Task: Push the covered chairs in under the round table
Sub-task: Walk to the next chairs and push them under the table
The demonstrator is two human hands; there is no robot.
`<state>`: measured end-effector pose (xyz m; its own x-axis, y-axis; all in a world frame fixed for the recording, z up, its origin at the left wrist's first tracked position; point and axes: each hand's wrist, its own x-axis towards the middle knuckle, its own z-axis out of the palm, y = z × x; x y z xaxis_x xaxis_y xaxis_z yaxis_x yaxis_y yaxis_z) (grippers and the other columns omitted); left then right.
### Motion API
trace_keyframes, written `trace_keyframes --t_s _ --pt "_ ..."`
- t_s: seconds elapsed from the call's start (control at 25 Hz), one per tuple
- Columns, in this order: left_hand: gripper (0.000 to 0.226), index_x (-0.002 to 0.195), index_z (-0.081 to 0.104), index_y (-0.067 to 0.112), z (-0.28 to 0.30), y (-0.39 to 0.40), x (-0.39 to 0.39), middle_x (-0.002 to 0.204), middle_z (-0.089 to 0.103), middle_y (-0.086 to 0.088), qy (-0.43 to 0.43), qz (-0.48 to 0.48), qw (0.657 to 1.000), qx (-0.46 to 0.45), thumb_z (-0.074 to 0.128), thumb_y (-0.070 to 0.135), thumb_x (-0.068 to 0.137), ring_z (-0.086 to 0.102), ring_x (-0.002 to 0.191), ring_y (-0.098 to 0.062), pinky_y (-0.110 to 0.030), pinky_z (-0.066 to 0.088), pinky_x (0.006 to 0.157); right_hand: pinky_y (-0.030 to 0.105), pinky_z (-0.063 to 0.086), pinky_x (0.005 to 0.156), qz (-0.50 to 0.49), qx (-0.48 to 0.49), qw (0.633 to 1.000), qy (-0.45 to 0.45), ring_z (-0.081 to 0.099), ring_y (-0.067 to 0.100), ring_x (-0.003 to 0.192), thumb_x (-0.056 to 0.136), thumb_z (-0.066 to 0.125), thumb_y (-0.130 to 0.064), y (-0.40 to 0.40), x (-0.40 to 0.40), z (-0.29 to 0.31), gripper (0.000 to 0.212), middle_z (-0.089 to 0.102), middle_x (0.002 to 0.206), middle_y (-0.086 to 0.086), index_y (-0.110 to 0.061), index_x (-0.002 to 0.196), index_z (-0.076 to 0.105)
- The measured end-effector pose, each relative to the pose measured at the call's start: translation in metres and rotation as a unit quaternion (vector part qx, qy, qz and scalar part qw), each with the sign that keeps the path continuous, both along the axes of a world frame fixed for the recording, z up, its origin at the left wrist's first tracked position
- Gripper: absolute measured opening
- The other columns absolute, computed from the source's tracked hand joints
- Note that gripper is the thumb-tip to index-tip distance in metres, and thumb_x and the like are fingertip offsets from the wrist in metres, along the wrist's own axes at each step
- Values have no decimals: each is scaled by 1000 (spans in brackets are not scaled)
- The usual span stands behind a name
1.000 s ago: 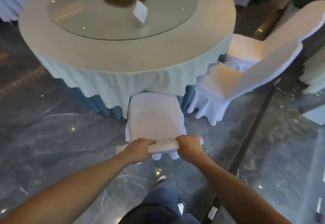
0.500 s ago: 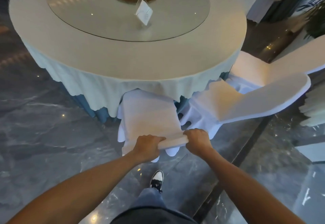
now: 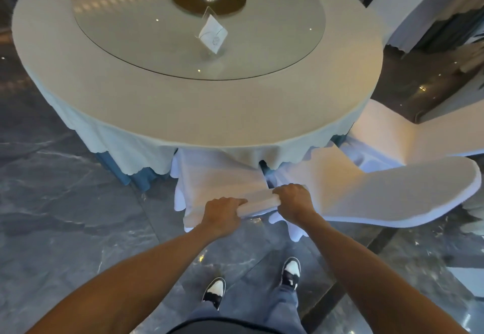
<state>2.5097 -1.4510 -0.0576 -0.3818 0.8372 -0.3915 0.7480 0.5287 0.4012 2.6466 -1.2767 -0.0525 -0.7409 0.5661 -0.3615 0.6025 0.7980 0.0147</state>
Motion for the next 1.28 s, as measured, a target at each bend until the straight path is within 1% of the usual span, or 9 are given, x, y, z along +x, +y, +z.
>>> trace_keyframes --t_s 0.2,0.36,0.52,0.68,0.8,0.92,1.04,1.16,1.28 --pt "51 136 56 42 4 41 3 116 71 1 16 80 996 -24 59 22 88 66 101 -24 -28 41 73 30 43 83 76 -35 996 12 64 24 100 79 56 -12 55 -14 -7 40 71 108 1 -24 116 68" --pt "52 136 56 42 -2 60 18 119 69 4 14 167 984 -62 59 23 88 65 103 -23 -30 46 83 30 40 72 147 -112 983 -7 63 26 98 81 55 -12 91 -13 -12 38 68 110 3 -23 116 65" --pt "43 127 61 29 1 82 53 111 68 2 98 247 963 -53 63 30 84 64 97 -24 -36 45 90 39 50 90 155 -196 968 9 58 25 114 89 57 -22 118 3 -5 47 62 128 3 -24 135 54" --pt "44 116 61 20 14 126 98 101 63 -3 196 231 951 -65 63 40 77 58 92 -27 -40 39 89 40 45 100 158 -231 959 52 51 27 126 94 55 -22 143 30 12 51 51 145 5 -20 144 47" --pt "48 117 57 19 18 164 127 106 62 -5 219 170 958 -76 57 49 79 55 97 -29 -46 36 96 39 47 98 146 -224 962 61 55 28 121 96 53 -22 168 63 23 46 54 141 6 -21 142 50" --pt "71 140 42 15 17 195 149 133 50 -16 192 117 969 -101 51 57 84 45 122 -38 -57 23 110 43 46 98 126 -205 970 47 56 32 119 100 50 -19 199 104 29 36 58 134 12 -10 135 56" --pt "86 154 19 13 17 223 176 158 19 -24 124 88 980 -124 47 62 89 12 145 -48 -63 3 115 38 38 110 82 -153 984 43 46 24 133 100 49 -25 234 159 32 45 48 148 2 -20 145 47" --pt "88 155 22 17 13 268 212 159 28 -12 15 57 997 -58 51 64 86 21 146 -38 -57 14 118 36 35 112 52 -150 986 51 43 22 136 99 51 -26 271 202 35 46 47 150 0 -23 144 48" --pt "99 155 25 22 11 325 264 158 34 -5 -66 42 996 -36 53 77 77 31 144 -29 -52 26 116 33 34 110 50 -130 987 82 47 21 133 98 52 -28 320 239 35 44 52 146 1 -20 141 52"
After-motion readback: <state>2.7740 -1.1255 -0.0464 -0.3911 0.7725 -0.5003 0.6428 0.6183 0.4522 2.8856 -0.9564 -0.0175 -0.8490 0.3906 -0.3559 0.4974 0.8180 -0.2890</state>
